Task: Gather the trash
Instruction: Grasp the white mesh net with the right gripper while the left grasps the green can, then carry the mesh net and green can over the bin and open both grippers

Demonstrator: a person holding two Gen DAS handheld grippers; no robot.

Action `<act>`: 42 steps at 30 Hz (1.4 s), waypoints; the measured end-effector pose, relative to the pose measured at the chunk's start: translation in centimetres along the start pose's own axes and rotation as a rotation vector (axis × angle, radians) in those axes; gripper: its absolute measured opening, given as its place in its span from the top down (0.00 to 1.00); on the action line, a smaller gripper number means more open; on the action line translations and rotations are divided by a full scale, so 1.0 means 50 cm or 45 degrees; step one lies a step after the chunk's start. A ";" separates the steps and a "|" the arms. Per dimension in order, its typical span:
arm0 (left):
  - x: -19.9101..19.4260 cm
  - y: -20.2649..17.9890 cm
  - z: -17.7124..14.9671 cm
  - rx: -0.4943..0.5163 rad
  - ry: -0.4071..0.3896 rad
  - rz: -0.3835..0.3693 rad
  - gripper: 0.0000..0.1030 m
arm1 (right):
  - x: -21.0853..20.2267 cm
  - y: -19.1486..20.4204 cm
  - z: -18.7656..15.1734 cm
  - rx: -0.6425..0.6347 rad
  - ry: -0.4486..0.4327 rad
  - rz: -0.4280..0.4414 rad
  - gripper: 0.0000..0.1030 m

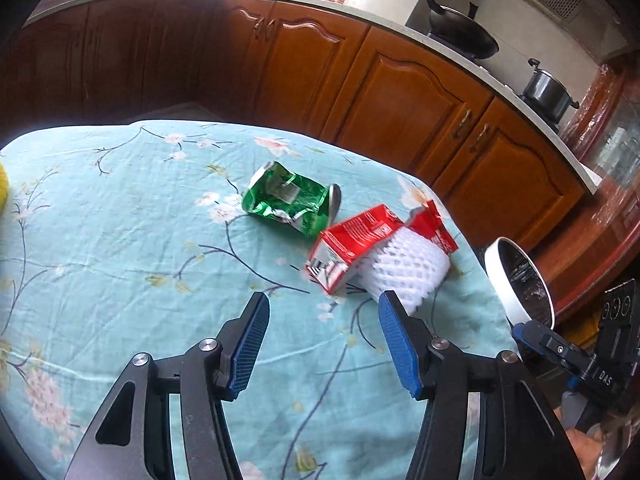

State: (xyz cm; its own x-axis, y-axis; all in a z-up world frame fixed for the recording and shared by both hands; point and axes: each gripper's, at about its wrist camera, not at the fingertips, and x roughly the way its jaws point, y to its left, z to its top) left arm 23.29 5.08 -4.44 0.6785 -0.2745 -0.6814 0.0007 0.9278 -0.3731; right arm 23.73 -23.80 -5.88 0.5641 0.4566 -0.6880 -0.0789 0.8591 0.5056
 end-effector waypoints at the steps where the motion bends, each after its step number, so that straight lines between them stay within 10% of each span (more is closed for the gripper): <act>1: 0.000 0.006 0.009 -0.001 -0.005 0.014 0.45 | 0.007 0.011 0.002 -0.009 0.001 0.012 0.14; 17: 0.139 0.069 0.160 0.040 0.008 0.063 0.45 | 0.164 0.085 0.039 0.082 0.119 0.192 0.40; 24: 0.216 0.055 0.194 0.112 0.065 0.046 0.47 | 0.193 0.092 0.040 0.099 0.145 0.206 0.84; 26: 0.233 0.051 0.194 0.132 0.084 0.055 0.61 | 0.181 0.095 0.037 0.073 0.127 0.200 0.88; 29: 0.254 0.050 0.188 0.140 0.144 0.064 0.85 | 0.167 0.103 0.036 0.048 0.115 0.206 0.89; 42: 0.100 0.028 0.104 0.098 -0.007 0.010 0.90 | 0.081 0.079 0.015 0.023 0.073 0.203 0.89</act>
State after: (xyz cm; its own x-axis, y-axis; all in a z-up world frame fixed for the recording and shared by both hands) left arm 30.50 6.33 -5.13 0.6826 -0.2657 -0.6808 0.0512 0.9467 -0.3181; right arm 26.31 -18.71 -6.29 0.4976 0.5999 -0.6264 -0.1488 0.7706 0.6197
